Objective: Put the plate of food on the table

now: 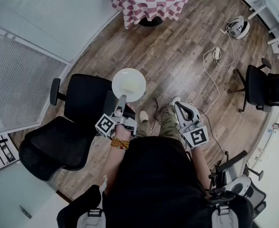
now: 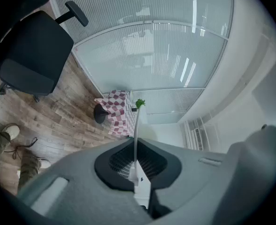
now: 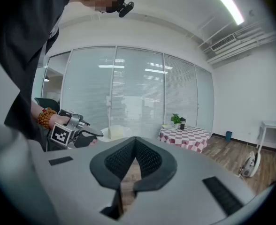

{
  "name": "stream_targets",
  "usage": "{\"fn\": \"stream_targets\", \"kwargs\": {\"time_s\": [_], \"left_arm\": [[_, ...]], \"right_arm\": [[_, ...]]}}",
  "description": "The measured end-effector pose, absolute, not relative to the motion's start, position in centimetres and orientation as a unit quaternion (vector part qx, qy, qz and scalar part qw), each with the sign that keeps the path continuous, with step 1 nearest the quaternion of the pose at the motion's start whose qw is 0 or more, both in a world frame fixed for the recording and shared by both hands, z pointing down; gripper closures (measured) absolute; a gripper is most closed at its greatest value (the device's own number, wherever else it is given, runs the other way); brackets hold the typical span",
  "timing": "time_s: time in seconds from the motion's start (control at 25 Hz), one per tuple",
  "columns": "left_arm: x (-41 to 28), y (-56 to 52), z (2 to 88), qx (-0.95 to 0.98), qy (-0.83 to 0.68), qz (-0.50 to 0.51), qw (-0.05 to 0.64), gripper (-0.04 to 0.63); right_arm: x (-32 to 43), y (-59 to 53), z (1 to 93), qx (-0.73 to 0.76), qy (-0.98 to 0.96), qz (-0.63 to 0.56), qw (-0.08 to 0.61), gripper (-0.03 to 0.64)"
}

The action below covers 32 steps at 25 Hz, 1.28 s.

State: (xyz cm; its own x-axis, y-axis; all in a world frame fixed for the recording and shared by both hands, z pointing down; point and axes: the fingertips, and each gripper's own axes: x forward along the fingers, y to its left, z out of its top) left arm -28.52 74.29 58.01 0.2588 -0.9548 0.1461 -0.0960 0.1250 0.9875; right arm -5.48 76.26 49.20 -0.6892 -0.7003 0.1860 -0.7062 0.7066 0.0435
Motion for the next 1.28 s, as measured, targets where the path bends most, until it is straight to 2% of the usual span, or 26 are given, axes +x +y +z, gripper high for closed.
{"fn": "stream_targets", "kwargs": {"time_s": [0.16,0.68,1.28], "left_arm": [[-28.3,74.2,57.9,0.543,-0.473,-0.383,0.579,0.583],[-28.0,72.7,58.3,0.540,-0.475,-0.381,0.582,0.583],[-25.7,64.4,57.4,0.526,-0.508,-0.371,0.573,0.583]], "right_arm": [[-5.2,76.3,49.4,0.384,-0.919,0.044,0.074,0.604],[-5.2,74.9,50.1,0.382,-0.917,0.056,0.102,0.603],[-5.4,62.4,50.1,0.318,-0.942,0.072,0.080,0.603]]}}
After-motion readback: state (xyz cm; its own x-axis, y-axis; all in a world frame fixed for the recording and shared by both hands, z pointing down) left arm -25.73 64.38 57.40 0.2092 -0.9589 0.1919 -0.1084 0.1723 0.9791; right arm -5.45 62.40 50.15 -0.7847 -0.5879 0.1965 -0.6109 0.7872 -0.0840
